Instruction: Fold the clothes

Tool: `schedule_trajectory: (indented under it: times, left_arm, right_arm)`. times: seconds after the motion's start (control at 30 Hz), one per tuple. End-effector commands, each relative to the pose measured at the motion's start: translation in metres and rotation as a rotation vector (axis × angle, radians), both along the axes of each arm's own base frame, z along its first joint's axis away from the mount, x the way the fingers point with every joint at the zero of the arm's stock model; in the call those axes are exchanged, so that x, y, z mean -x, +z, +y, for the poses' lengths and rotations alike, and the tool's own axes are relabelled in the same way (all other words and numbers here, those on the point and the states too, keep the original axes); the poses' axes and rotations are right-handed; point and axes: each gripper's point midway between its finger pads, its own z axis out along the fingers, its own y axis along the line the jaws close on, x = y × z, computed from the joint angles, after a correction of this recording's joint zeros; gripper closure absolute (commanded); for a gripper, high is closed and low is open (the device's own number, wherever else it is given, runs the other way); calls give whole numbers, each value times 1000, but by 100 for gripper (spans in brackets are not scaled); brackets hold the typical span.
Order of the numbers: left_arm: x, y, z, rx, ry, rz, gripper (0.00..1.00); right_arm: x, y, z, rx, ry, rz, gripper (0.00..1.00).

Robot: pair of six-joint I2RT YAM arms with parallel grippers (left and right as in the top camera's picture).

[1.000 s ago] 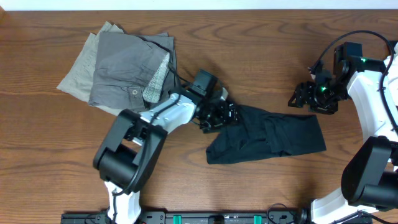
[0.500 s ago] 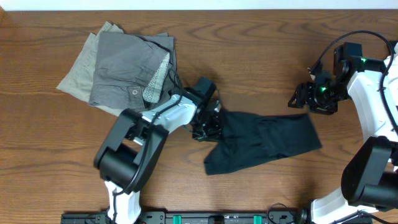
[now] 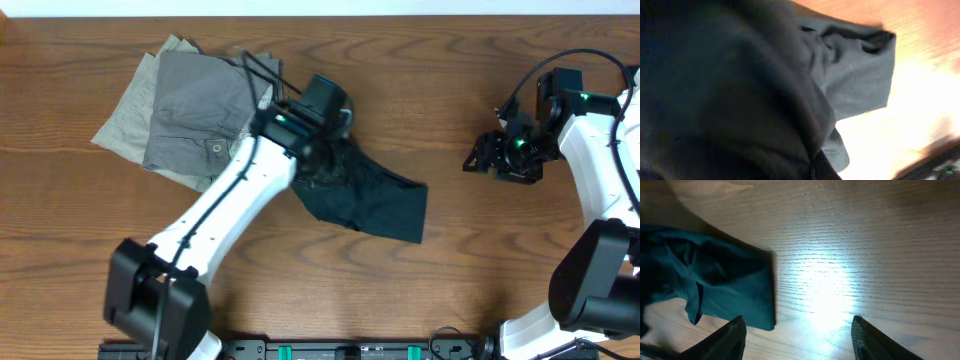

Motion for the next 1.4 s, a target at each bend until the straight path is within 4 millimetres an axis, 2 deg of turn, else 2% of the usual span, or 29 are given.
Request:
schedule_trajectory:
  times: [0.0,0.33,0.37,0.4,0.43,0.47,0.57,0.73,0.83,0.97,1.03,1.13,1.17,1.23,1.3,1.37]
  left_arm:
    - [8,-21,-20,-52,-79,-12,94]
    - [33,-52,-119,36,-301,-123,93]
    - [36,-55,-127,44,-320,-133,83]
    - [40,-56,-132,47,-333,-135,51]
    - [44,-57,-134,46,-342,-134,26]
    - [47,-57,-134,39,-348,-131,14]
    - [50,-51,-127,21,-366,-132,1]
    - [39,-15,-108,10,-320,-177,2]
    - [30,5,-87,-23,-273,-223,2]
    - [16,9,-48,-134,-199,-235,2]
    - [18,3,-38,-143,-185,-187,1]
    - [26,-14,-33,-125,-185,-97,48]
    - [27,-18,-32,-127,-184,-82,63]
    - [29,-29,-27,-147,-181,-54,87]
    - [28,-36,-24,-158,-175,-40,94]
    - [26,-36,-21,-158,-166,-38,94]
  right_arm:
    - [-5,6,2,-21,15,-29,35]
    - [-5,6,3,-25,16,-30,35]
    - [-5,6,3,-25,16,-29,34]
    - [-5,6,3,-25,16,-29,35]
    - [-4,6,3,-26,16,-27,34]
    - [-4,6,3,-26,16,-24,34]
    - [-2,6,3,-27,15,-19,34]
    - [-4,7,9,-42,30,-28,34]
    - [-11,17,35,-158,133,-105,37]
    - [-18,32,65,-288,225,-192,41]
    - [-20,35,76,-311,254,-210,52]
    - [-20,34,100,-312,322,-230,72]
    - [-20,32,109,-314,340,-235,75]
    - [-20,27,129,-313,378,-250,78]
    - [-20,15,142,-264,386,-247,81]
    - [-23,-5,139,-135,340,-219,83]
